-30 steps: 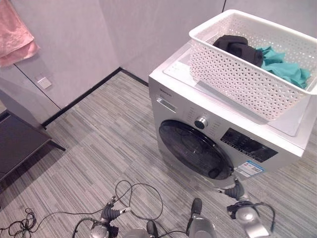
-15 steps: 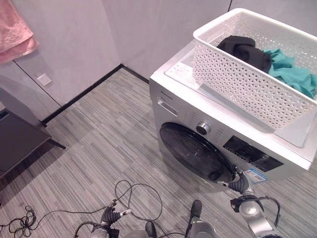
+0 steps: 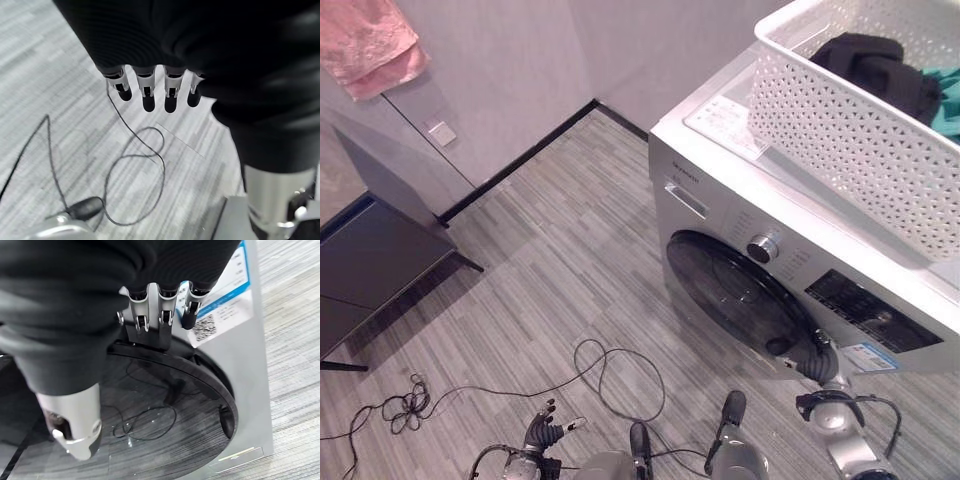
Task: Grab the laundry basket,head to the washer,open it,put in the laundry and shut it.
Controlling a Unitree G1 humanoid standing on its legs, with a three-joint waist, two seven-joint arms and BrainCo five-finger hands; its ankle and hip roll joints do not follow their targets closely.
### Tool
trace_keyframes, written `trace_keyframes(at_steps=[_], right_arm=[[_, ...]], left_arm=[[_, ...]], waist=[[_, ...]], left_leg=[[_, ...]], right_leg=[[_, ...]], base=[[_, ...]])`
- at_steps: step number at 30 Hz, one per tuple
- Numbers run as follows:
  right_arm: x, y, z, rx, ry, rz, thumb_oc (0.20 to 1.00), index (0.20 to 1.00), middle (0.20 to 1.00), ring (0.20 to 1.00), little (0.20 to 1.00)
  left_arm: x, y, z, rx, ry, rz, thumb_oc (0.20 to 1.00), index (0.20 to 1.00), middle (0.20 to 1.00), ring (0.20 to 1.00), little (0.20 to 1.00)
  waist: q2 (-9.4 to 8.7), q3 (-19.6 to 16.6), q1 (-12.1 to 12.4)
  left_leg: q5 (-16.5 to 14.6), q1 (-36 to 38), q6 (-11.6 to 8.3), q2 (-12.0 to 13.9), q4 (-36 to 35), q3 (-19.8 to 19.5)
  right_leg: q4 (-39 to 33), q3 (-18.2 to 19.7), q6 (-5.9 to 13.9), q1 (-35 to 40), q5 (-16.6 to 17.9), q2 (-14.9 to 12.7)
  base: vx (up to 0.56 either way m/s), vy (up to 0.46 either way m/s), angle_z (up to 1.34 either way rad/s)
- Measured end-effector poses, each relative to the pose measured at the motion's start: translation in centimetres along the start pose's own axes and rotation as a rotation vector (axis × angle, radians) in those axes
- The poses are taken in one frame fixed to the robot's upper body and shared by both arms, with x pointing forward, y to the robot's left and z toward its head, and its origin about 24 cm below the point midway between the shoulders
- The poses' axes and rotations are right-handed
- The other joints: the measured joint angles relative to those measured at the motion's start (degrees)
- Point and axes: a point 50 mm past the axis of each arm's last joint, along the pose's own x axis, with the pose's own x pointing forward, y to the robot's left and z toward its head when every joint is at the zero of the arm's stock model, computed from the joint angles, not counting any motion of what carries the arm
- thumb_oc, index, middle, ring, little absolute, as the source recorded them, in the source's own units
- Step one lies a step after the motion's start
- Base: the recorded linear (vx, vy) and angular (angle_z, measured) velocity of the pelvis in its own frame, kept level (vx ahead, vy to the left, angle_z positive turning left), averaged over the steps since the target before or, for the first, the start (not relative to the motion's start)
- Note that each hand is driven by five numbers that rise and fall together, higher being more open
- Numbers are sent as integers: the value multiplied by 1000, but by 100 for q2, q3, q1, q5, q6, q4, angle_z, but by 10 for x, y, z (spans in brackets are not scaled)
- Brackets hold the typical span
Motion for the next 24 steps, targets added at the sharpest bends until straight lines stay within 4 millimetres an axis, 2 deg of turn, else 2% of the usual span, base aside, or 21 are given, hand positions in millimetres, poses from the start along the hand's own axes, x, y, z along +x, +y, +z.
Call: trace_keyframes(at_steps=[1,2,5,13,20,24], right_arm=[[-2,-3,-4,2,11,-12,1000,1000,1000,1000,1000],[-2,-9,-8,8,28,-38,1000,1000,1000,1000,1000],[-3,-9,-12,25,52,-46,1000,1000,1000,1000,1000],[5,9,-7,43,85,-1,1000,1000,1000,1000,1000],[12,16,-4,67,109,-8,1000,1000,1000,1000,1000],[14,25,6,153,111,-13,1000,1000,1000,1000,1000]], left_arm=[[0,-1,-1,-4,3,1,1000,1000,1000,1000,1000],[-1,-6,-3,-20,10,-5,1000,1000,1000,1000,1000],[-2,-12,-4,-32,14,-18,1000,1000,1000,1000,1000],[-2,-13,-2,-25,4,-25,1000,1000,1000,1000,1000],[-2,-16,-4,-23,10,-39,1000,1000,1000,1000,1000],[-2,-15,-2,-24,1,-39,1000,1000,1000,1000,1000]], waist=[[34,-9,-15],[140,-66,-10],[180,-77,-23],[2,39,-25],[5,41,-18],[-49,33,-19]], left_leg=[[18,0,-1,-6,-37,-5],[77,-26,-18,-28,-127,-58],[114,-55,-60,-23,-140,-68],[117,-53,-64,-33,-140,-34],[133,-101,-83,-35,-135,-43],[189,-273,-81,-36,-122,-73]], right_leg=[[8,-5,0,-16,1,-5],[17,-90,15,-33,16,-24],[18,-100,17,-72,65,-12],[30,-90,32,-87,64,-35],[7,-94,14,-119,74,-41],[10,-111,-43,-285,126,-42]], base=[[22,-7,15],[16,5,15],[5,5,4],[-8,2,-1],[0,0,0],[-5,0,1]])
